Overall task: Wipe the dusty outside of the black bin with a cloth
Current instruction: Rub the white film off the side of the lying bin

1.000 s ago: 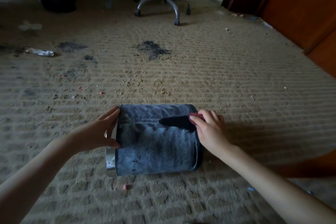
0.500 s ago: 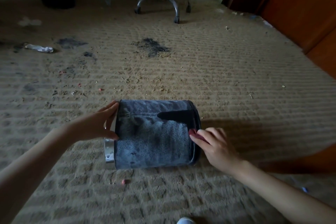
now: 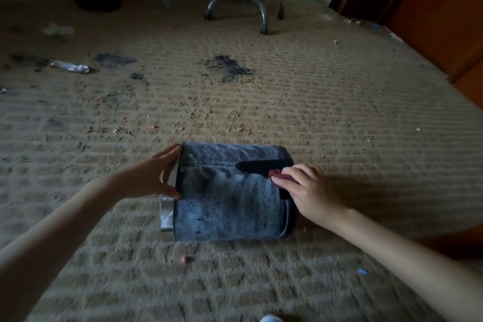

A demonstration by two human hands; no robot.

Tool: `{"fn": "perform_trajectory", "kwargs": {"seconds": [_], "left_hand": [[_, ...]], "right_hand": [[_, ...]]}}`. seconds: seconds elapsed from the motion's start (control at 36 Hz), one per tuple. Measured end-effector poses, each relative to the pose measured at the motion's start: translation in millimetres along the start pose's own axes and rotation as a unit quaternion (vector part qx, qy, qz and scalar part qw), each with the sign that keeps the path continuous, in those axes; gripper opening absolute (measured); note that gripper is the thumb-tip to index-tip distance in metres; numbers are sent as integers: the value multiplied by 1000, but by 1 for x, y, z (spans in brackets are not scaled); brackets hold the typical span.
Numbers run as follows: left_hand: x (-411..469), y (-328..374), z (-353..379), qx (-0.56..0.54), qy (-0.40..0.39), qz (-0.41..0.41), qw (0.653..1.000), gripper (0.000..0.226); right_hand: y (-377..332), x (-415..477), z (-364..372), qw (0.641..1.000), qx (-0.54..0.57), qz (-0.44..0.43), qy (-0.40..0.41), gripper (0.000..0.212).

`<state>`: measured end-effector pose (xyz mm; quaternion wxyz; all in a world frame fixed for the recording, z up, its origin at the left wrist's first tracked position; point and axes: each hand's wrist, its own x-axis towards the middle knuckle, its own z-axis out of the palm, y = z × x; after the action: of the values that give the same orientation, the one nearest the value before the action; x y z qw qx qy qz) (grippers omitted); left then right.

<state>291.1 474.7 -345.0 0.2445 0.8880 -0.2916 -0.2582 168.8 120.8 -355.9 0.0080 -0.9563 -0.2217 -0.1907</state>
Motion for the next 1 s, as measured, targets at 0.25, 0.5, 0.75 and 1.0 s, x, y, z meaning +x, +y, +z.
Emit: {"fn": "perform_trajectory", "kwargs": {"seconds": [0.25, 0.5, 0.75, 1.0], "left_hand": [[-3, 2, 1, 3, -4, -12, 1000, 120], [-4, 4, 1, 17, -4, -16, 1000, 119], [-3, 1, 1, 11, -9, -18, 1000, 119], [-4, 3, 0, 8, -16, -15, 1000, 119]], "right_hand": [[5, -34, -16, 993, -40, -100, -38, 39], [3, 5, -27, 997, 7, -75, -2, 31], [-2, 19, -8, 999, 5, -32, -35, 37], [13, -37, -21, 984, -28, -153, -91, 37]]}}
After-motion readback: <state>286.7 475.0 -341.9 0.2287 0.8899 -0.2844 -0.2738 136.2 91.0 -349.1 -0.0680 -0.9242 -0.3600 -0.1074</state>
